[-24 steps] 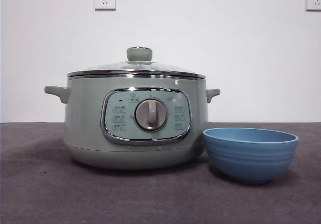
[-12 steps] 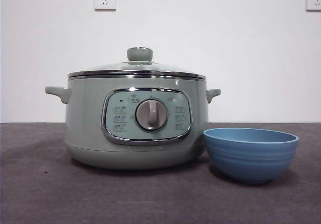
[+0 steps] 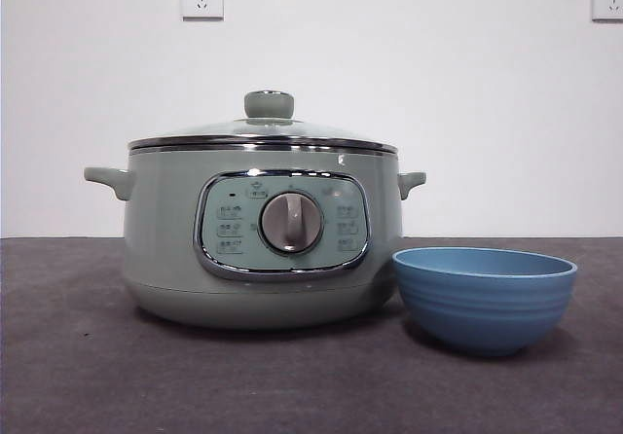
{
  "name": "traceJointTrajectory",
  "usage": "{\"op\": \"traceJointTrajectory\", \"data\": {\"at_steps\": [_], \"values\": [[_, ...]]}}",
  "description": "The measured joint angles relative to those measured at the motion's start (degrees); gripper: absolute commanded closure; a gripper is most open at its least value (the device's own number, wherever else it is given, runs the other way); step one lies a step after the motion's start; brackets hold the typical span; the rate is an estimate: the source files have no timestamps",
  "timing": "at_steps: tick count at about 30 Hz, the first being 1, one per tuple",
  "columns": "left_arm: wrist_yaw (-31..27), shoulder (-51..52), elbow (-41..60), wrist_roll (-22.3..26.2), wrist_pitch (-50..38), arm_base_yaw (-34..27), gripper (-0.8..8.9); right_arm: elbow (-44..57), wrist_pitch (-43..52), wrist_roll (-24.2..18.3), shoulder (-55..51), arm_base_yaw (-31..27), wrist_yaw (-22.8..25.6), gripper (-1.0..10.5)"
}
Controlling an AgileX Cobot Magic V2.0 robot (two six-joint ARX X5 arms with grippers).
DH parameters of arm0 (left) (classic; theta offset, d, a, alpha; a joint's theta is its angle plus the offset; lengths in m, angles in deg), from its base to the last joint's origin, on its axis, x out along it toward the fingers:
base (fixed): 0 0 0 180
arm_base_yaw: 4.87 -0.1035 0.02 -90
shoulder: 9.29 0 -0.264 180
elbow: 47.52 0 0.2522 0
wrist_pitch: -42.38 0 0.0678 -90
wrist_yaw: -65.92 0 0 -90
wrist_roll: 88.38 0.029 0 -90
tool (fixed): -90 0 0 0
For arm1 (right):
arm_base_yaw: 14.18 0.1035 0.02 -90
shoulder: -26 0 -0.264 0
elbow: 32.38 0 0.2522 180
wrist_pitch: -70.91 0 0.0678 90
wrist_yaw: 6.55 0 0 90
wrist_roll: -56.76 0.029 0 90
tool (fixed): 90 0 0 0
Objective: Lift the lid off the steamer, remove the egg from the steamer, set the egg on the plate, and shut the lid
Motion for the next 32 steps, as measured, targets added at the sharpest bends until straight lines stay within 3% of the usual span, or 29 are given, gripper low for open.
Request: {"op": "traceJointTrajectory", "data": {"at_steps": [15,32], "values": [[0.00,9.75,17.14,-4.37,-2.71,0.00,8.17,0.00,0.00,0.00,0.00,0.00,0.00,9.5],[-0.48,10.21,17.40,-6.62,-1.36,0.00,8.17,0.00,0.00,0.00,0.00,0.00,0.00,9.5]]}}
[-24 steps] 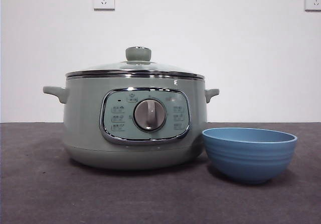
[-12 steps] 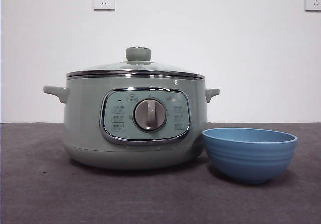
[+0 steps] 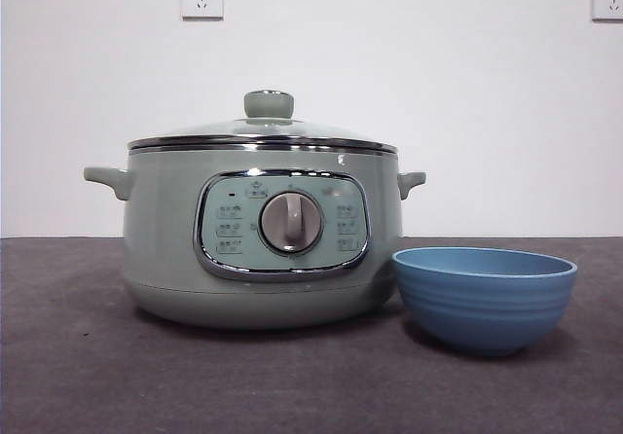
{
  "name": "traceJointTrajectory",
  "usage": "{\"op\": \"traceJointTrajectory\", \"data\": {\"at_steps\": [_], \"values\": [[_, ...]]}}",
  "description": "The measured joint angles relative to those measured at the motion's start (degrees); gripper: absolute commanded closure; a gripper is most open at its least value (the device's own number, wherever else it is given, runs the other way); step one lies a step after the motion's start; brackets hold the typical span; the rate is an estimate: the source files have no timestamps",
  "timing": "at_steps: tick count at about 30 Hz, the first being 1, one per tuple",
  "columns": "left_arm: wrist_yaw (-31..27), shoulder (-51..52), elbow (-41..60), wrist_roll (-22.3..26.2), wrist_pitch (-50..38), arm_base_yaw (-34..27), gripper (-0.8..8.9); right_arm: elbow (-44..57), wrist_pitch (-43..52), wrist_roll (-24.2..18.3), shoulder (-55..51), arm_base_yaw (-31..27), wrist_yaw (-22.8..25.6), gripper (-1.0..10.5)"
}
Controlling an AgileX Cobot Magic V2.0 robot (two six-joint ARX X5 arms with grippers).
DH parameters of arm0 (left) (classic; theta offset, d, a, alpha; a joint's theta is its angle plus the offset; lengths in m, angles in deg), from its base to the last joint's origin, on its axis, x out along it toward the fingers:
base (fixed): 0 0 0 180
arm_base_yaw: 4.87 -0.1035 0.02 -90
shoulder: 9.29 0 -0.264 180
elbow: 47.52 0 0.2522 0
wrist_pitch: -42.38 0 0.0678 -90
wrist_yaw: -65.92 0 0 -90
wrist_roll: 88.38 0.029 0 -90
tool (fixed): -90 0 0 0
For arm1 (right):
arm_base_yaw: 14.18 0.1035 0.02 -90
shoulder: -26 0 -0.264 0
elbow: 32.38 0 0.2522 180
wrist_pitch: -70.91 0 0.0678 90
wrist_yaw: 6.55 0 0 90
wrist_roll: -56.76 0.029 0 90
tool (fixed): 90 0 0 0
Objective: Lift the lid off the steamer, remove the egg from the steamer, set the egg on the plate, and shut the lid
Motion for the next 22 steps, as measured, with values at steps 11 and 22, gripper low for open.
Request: {"op": "traceJointTrajectory", "data": {"at_steps": [11,22], "values": [[0.00,0.00,0.00,0.00,0.00,0.00,8.17,0.00,0.00,-0.70,0.00,0.00,0.31,9.5],[-0.02,0.00,0.00,0.00,0.00,0.00,8.17,0.00,0.00,-13.79,-3.56,-4.26,5.88,9.5]]}}
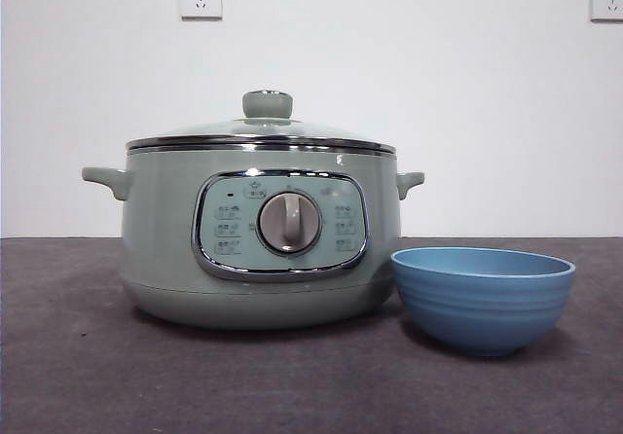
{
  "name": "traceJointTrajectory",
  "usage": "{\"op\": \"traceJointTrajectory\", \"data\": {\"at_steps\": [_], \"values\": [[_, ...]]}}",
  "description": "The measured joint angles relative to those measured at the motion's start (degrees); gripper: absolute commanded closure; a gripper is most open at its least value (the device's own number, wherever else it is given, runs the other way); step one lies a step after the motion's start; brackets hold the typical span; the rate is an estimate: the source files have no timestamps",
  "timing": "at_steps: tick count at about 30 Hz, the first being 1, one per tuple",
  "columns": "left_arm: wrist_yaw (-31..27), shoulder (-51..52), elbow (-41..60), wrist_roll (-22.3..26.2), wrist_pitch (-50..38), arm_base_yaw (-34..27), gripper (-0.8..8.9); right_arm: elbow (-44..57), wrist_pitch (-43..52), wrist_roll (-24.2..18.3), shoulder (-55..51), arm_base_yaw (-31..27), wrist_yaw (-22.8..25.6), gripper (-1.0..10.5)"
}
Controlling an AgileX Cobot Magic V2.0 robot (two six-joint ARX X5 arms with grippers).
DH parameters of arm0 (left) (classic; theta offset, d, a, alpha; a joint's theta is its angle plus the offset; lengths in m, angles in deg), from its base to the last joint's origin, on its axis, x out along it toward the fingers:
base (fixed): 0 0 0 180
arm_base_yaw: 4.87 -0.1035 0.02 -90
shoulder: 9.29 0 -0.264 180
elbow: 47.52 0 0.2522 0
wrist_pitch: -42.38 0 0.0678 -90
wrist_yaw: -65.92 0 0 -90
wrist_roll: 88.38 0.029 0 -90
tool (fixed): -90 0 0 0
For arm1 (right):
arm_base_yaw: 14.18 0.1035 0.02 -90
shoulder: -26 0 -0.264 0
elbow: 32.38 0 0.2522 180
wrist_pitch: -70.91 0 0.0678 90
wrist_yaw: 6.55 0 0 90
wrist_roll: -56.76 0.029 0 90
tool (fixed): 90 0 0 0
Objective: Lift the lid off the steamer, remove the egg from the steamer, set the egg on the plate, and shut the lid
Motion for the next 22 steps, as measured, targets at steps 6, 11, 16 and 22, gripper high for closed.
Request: {"op": "traceJointTrajectory", "data": {"at_steps": [6,11,16,22], "values": [[0.00,0.00,0.00,0.00,0.00,0.00,8.17,0.00,2.73,1.64,-6.56,-11.61,0.00,9.5],[0.00,0.00,0.00,0.00,0.00,0.00,8.17,9.99,22.36,6.71,-15.89,-19.67,0.13,9.5],[0.00,0.00,0.00,0.00,0.00,0.00,8.17,26.43,38.82,10.38,-22.77,-20.46,1.14,9.5],[0.00,0.00,0.00,0.00,0.00,0.00,8.17,40.76,45.24,14.62,-28.70,-20.48,9.68,9.5]]}}
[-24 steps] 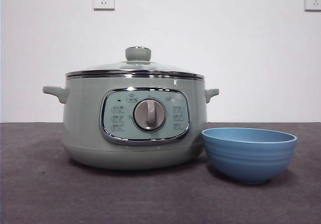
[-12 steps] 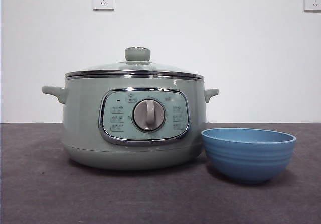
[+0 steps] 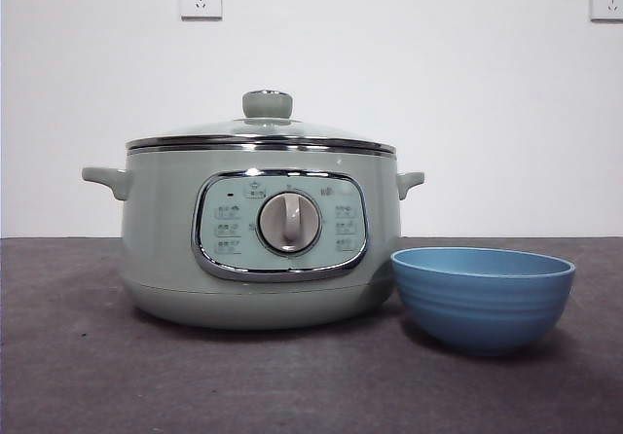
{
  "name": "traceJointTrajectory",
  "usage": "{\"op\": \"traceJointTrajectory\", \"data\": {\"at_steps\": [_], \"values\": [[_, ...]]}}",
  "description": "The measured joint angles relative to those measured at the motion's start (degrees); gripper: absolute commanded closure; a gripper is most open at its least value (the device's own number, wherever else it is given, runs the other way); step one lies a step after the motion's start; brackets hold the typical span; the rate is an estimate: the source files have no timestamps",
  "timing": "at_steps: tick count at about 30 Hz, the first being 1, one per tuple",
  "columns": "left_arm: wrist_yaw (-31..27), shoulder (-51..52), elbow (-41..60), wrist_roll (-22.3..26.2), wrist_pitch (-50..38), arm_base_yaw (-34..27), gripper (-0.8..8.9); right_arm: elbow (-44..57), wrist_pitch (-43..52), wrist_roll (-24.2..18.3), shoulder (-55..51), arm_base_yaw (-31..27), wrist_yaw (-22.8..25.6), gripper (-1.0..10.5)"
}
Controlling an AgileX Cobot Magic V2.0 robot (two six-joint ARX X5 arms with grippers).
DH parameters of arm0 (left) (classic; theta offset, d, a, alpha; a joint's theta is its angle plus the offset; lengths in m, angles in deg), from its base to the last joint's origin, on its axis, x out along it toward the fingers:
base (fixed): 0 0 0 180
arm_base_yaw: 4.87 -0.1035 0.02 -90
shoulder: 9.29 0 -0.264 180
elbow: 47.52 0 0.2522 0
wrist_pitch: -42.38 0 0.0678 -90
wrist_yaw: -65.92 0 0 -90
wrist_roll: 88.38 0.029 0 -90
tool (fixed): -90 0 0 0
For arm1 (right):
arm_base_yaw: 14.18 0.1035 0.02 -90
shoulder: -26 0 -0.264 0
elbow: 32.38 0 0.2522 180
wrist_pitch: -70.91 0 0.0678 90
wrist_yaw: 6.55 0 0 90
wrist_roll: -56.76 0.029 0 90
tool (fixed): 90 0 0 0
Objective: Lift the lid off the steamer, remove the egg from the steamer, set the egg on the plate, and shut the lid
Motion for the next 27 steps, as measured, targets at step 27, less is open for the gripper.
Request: {"op": "traceJointTrajectory", "data": {"at_steps": [27], "values": [[-0.04,0.00,0.00,0.00,0.00,0.00,8.17,8.00,-2.01,3.89,-5.38,0.00,1.07,9.5]]}}
